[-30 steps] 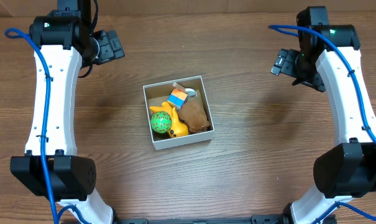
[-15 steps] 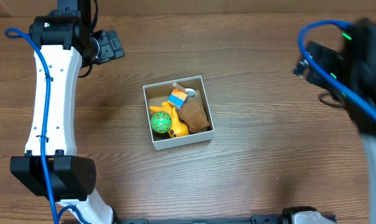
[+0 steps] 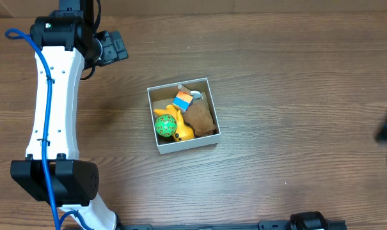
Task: Pack container
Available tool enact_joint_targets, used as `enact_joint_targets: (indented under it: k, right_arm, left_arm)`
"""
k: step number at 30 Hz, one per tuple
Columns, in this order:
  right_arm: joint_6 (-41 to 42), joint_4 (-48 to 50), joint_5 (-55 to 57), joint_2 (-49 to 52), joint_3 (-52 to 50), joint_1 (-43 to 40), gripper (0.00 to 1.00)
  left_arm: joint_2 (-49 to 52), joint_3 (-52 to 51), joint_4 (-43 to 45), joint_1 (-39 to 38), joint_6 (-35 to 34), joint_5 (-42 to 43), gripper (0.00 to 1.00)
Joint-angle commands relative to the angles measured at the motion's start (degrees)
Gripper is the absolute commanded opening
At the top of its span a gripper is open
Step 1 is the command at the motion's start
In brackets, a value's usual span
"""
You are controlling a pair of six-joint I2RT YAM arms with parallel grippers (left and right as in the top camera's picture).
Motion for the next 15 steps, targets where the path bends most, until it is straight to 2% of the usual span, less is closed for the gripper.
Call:
enact_joint_targets:
  k: [1, 11, 15]
  right_arm:
    - [-0.4, 7.6, 0.5, -8.4, -13.9, 0.3, 1.00]
    - [0.0, 34.5, -2.1, -27.1, -54.7, 0.3, 1.00]
    - [1.5, 43.8, -2.1, -31.6, -67.0, 0.3, 1.00]
  left_arm:
    - [-0.7, 0.5, 0.2, -0.1, 1.5, -0.2, 1.00]
    - [-0.7, 0.5, 0.2, -0.1, 1.5, -0.2, 1.00]
    - [-0.7, 0.5, 0.2, -0.2, 1.5, -0.2, 1.00]
